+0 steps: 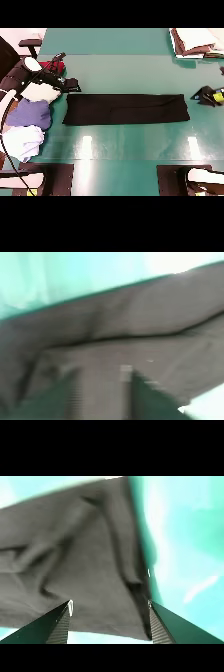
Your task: Fold the shirts.
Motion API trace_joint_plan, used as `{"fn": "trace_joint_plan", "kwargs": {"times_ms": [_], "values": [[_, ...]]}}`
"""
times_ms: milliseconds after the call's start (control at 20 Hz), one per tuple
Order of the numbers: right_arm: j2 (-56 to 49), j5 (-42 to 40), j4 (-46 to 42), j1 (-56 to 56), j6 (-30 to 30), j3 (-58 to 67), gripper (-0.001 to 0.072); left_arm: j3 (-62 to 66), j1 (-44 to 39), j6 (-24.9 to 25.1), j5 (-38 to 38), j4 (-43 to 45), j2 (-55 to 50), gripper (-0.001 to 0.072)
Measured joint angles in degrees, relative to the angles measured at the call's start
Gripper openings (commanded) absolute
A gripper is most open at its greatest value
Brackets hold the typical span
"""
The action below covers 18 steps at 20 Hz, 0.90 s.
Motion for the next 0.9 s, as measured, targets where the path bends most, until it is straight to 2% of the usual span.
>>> {"fn": "trace_joint_plan", "kwargs": {"times_ms": [300,350,450,500,550,750,900], "values": [[-7.1,-1.07,6.47,-4.83,-4.37,-5.81,0.0555,0.26,-6.97,-0.26,4.57,-3.19,-0.13,0.0024],[-8.15,-0.94,7.76,-4.2,-5.01,-6.1,0.0508,0.28,-8.61,-0.66,5.92,-3.39,-0.24,0.0024],[-10.19,-1.81,9.92,-2.54,-6.16,-6.51,0.0264,0.33,-12.07,-1.22,8.72,-3.69,-0.66,0.0023],[-10.69,-3.15,10.51,-1.51,-6.69,-6.67,0.0097,0.42,-13.73,-1.38,9.86,-3.74,-1.09,0.0023],[-11.08,-4.24,11.1,-0.63,-7.06,-6.86,0.0015,0.7,-15.47,-1.57,11.28,-3.96,-1.81,0.0023],[-8.52,-6.84,11.04,2.25,-7.67,-6.01,0.0014,5.33,-21.16,-2.47,13.55,-4.09,-7.67,0.0023],[-3.32,-4.17,12.31,5.22,-7.1,-1.77,0.0015,11.3,-24.7,-2.86,13.49,-4.79,-13.86,0.0023]]}}
